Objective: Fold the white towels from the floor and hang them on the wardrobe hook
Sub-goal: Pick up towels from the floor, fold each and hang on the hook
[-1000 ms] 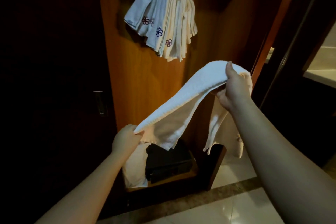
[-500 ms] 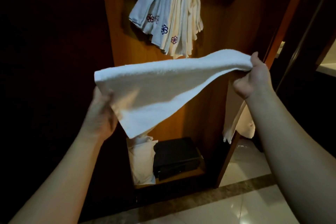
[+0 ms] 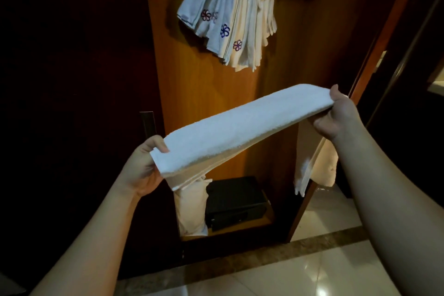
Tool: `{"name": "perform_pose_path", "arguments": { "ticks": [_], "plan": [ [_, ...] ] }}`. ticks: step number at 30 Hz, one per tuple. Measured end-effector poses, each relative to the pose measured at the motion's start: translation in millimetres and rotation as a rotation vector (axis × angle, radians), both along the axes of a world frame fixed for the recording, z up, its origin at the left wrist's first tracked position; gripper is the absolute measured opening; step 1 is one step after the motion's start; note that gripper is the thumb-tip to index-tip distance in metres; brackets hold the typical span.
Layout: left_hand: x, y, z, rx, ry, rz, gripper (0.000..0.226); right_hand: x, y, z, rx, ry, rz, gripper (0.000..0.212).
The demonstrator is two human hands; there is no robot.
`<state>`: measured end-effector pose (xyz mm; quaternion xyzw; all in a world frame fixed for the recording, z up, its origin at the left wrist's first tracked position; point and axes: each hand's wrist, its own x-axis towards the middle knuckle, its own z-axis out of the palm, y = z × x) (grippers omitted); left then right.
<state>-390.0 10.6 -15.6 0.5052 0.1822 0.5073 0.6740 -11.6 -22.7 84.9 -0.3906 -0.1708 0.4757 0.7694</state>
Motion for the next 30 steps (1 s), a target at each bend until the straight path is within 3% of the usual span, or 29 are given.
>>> {"name": "perform_pose_path", "arguments": {
  "ticks": [2, 4, 6, 8, 11, 12, 15, 18, 21, 24, 27, 30],
  "plan": [
    [-5.2, -3.0, -1.2, 0.01, -0.004, -0.085, 0.03, 0.6, -0.2, -2.0, 0.009, 0.016, 0.022, 0.051],
    [-10.7, -6.6, 1.4, -0.015, -0.022, -0.176, 0.003, 0.4, -1.0, -3.4, 0.021, 0.018, 0.072, 0.053],
    [-10.4, -7.7, -0.1, -0.09, -0.046, -0.175, 0.023, 1.9, -0.9, -4.6, 0.036, 0.019, 0.138, 0.057],
    [-2.0, -9.6, -3.0, -0.223, 0.002, 0.005, 0.04, 2.6, -0.3, -4.6, 0.066, 0.036, 0.186, 0.059],
    [19.7, -12.0, -15.4, -0.414, 0.049, 0.205, 0.021, -2.5, 1.6, -1.7, 0.129, 0.081, 0.211, 0.058],
    [26.0, -13.7, -18.6, -0.476, 0.032, 0.201, 0.018, -5.2, 2.6, 0.1, 0.148, 0.082, 0.204, 0.058],
    [38.8, -18.5, -27.4, -0.684, -0.009, 0.103, 0.047, -11.5, 6.5, 6.1, 0.206, 0.11, 0.162, 0.057],
    [54.6, -29.5, -37.7, -0.839, -0.018, -0.136, 0.049, -16.2, 9.9, 14.0, 0.234, 0.124, 0.144, 0.054],
    [70.9, -34.0, -53.3, -0.851, -0.023, -0.213, 0.057, -15.4, 11.6, 18.5, 0.237, 0.134, 0.126, 0.055],
    [77.0, -33.4, -58.0, -0.783, -0.2, -0.19, 0.057, -7.8, 10.0, 20.7, 0.233, 0.111, 0.12, 0.058],
    [71.7, -28.6, -64.1, -0.749, -0.371, -0.102, 0.059, 0.5, 5.9, 21.7, 0.205, 0.06, 0.105, 0.058],
    [72.1, -20.3, -72.1, -0.748, -0.417, -0.005, 0.061, -3.6, 3.7, 23.3, 0.177, 0.044, 0.097, 0.055]
  ]
}}
